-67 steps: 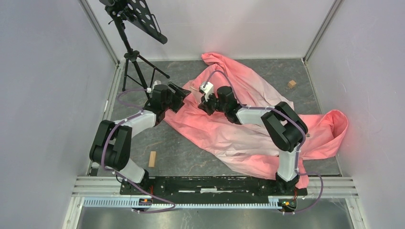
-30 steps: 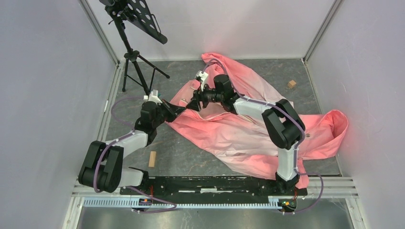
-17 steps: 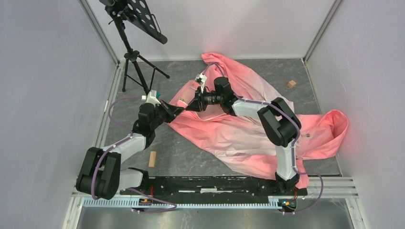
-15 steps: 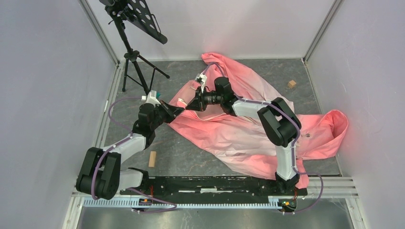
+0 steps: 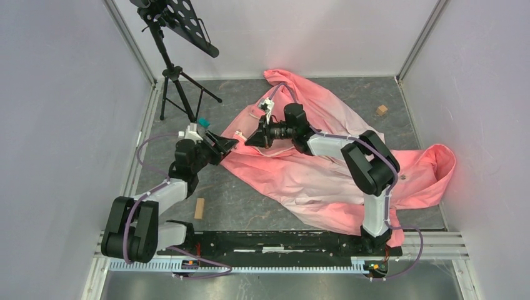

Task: Zip up the jacket

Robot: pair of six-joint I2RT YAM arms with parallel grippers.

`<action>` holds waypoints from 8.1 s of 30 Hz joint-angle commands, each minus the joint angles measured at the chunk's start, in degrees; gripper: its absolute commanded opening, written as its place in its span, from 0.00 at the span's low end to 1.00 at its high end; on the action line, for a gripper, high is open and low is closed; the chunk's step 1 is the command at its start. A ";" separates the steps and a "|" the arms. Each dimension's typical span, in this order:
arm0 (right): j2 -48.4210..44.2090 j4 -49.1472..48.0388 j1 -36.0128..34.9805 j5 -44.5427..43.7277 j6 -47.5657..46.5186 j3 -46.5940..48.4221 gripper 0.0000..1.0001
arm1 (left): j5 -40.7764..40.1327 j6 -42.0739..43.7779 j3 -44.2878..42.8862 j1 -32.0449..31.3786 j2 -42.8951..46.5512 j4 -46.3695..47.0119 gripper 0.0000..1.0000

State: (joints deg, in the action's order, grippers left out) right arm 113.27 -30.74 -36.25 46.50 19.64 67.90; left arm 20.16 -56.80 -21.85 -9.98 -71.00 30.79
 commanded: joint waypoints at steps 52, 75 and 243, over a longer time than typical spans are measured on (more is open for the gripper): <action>-3.23 1.91 0.13 2.72 7.08 4.44 0.00 | 9.98 -14.06 5.89 1.28 -11.45 41.25 0.46; -3.76 0.90 -0.30 3.25 7.52 3.69 0.00 | 8.59 -18.27 4.09 0.13 -17.23 49.63 0.32; -12.77 -30.80 6.94 7.07 19.74 -17.98 0.00 | 11.05 12.67 12.18 -10.12 -11.93 58.38 0.02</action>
State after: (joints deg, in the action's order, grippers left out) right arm 98.76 -56.16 -28.47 51.94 37.63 48.80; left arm 29.61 -47.05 -8.97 -19.75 -83.61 84.58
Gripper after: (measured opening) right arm 0.007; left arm 0.117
